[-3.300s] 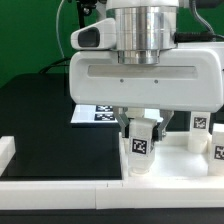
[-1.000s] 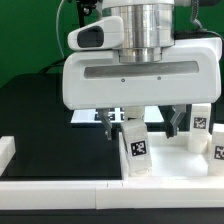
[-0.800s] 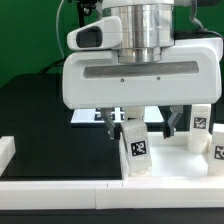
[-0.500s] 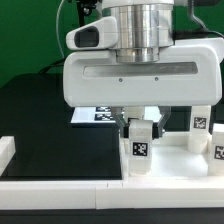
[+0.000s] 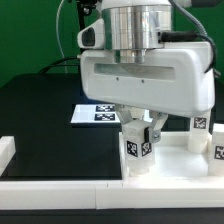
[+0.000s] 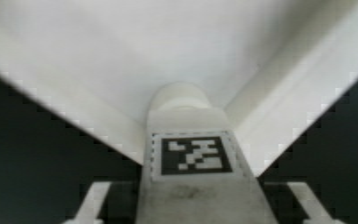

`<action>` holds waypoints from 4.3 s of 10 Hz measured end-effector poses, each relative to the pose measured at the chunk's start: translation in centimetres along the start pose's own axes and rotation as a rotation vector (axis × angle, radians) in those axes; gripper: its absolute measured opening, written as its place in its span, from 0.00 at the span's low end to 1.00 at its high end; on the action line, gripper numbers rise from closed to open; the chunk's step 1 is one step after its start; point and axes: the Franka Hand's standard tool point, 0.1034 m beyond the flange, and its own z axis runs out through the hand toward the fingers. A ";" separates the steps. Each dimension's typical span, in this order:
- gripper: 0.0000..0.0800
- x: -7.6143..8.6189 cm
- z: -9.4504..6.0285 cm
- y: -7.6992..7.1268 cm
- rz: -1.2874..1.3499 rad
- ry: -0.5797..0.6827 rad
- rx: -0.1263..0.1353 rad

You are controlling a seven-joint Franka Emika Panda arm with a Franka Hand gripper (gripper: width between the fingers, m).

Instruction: Assemble square table

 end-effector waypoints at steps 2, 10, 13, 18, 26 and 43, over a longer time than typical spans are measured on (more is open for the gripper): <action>0.36 -0.1 0.0 0.3 0.388 -0.003 0.048; 0.79 -0.3 -0.4 0.3 0.004 -0.041 0.018; 0.81 -0.9 -0.5 1.2 -0.103 0.031 0.045; 0.81 -0.5 -0.1 -0.6 -0.733 0.013 -0.035; 0.36 -0.2 0.0 -0.2 -0.361 0.022 -0.032; 0.81 -0.9 0.0 -0.1 -0.469 -0.048 -0.048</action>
Offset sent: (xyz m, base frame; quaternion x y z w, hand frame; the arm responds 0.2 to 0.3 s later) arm 0.0061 0.0098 0.0057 0.0548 0.0094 0.2396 0.9693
